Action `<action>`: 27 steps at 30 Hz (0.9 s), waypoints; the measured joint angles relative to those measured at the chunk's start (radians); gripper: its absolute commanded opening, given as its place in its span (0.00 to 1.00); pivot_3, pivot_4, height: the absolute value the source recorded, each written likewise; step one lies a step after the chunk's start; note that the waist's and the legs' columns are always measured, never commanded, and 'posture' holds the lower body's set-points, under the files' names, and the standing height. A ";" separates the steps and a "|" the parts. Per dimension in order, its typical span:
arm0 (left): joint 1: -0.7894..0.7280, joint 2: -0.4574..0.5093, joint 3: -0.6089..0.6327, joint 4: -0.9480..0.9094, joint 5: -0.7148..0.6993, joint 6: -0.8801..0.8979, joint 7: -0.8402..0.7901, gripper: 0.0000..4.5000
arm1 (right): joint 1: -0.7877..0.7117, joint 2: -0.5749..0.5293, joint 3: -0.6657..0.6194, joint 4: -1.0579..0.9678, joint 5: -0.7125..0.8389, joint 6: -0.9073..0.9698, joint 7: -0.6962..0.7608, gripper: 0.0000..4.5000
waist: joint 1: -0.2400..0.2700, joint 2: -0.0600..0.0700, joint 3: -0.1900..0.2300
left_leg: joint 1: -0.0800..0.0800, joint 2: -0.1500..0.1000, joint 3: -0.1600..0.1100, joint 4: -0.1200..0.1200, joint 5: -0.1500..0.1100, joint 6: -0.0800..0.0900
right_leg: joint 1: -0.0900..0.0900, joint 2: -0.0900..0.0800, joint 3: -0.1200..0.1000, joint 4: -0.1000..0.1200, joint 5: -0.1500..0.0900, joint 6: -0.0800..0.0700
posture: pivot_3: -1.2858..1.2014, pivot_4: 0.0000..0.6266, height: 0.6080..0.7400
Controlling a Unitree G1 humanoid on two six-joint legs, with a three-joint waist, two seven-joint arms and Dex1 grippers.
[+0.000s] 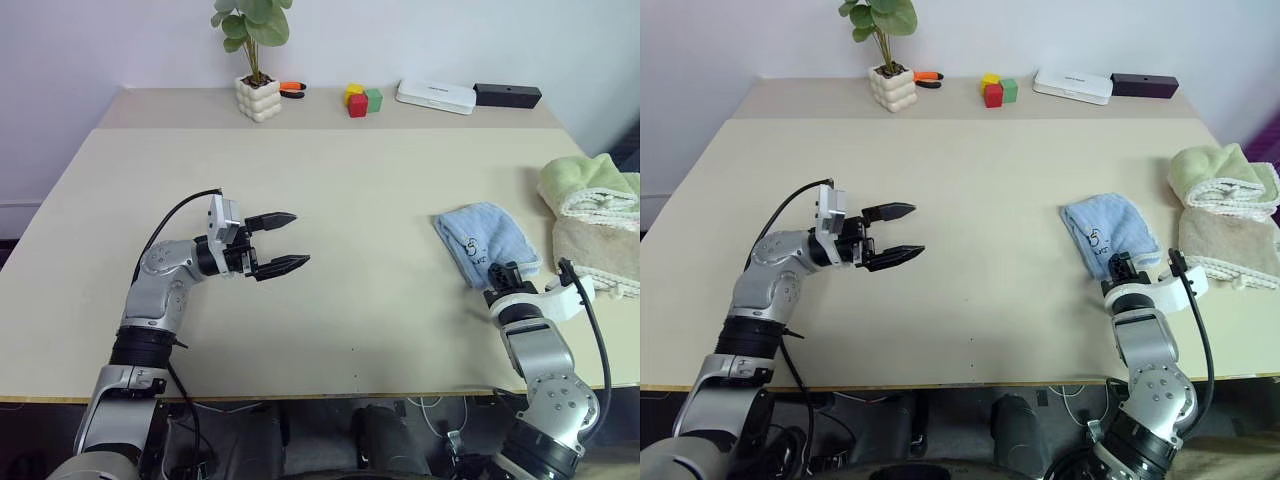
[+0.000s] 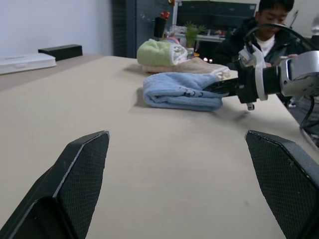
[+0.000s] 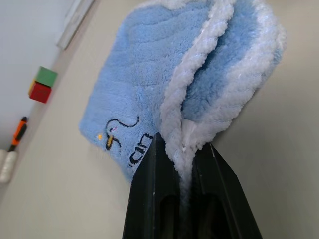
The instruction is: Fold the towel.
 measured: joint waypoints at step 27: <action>0.062 -0.025 0.000 -0.056 0.009 -0.031 0.048 1.00 | -0.022 -0.229 0.071 0.136 -0.312 -0.205 0.052 0.99 | 0.001 0.001 0.000 | 0.000 -0.001 0.000 0.000 0.000 0.000 | 0.000 0.000 0.000 0.000 0.000 0.000 | 0.52 0.24 1.00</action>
